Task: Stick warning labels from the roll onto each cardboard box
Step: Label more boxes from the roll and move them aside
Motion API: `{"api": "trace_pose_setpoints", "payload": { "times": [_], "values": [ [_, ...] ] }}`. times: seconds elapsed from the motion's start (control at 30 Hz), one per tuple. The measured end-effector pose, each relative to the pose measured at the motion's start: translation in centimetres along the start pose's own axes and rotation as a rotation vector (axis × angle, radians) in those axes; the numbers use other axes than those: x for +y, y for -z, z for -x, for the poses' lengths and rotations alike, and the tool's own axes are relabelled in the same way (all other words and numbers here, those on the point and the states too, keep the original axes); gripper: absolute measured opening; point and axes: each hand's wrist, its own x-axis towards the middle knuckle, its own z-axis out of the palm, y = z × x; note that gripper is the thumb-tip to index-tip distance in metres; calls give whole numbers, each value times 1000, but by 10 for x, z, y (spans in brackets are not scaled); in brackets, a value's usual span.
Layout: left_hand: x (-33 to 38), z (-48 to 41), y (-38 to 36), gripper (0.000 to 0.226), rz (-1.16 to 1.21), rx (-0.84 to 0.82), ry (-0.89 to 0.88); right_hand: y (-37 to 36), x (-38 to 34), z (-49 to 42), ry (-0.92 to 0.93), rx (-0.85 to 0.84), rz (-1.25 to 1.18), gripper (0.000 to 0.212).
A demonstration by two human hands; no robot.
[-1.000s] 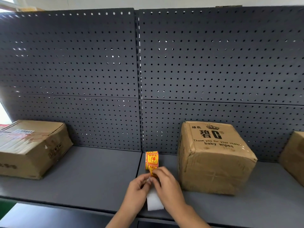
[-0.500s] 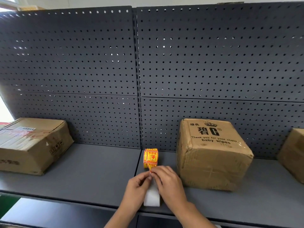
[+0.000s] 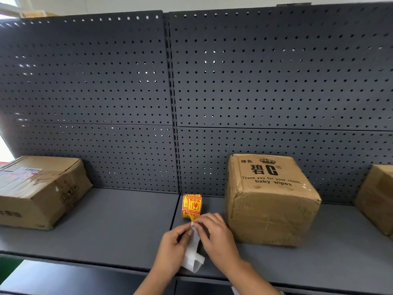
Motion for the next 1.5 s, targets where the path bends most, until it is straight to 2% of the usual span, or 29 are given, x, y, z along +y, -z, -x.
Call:
{"api": "trace_pose_setpoints", "payload": {
  "times": [0.13,0.27,0.47,0.67,0.9,1.07,1.3,1.4,1.5],
  "values": [
    [0,4,1,31,-14,0,10,0,-1,-1,-55,-11,-25,21],
    [11,4,-3,17,99,25,18,0,-7,-2,-89,-31,-80,17],
    [18,-6,-7,14,247,102,78,5,-17,-9,-166,31,-129,16],
    [8,-11,-5,15,237,132,167,6,-21,-15,-278,54,-137,6],
    [10,-10,-4,6,139,219,207,17,-22,-19,-339,80,-228,9],
    [3,-15,-2,8,84,265,259,37,-34,-27,-368,121,-295,11],
    [2,-14,0,10,5,304,272,59,-51,-23,-242,212,-328,13],
    [11,-6,-2,17,-57,316,211,66,-57,-22,-93,288,-200,7],
    [18,-1,-3,33,-110,307,142,64,-60,-21,14,302,-40,6]
  ]
}}
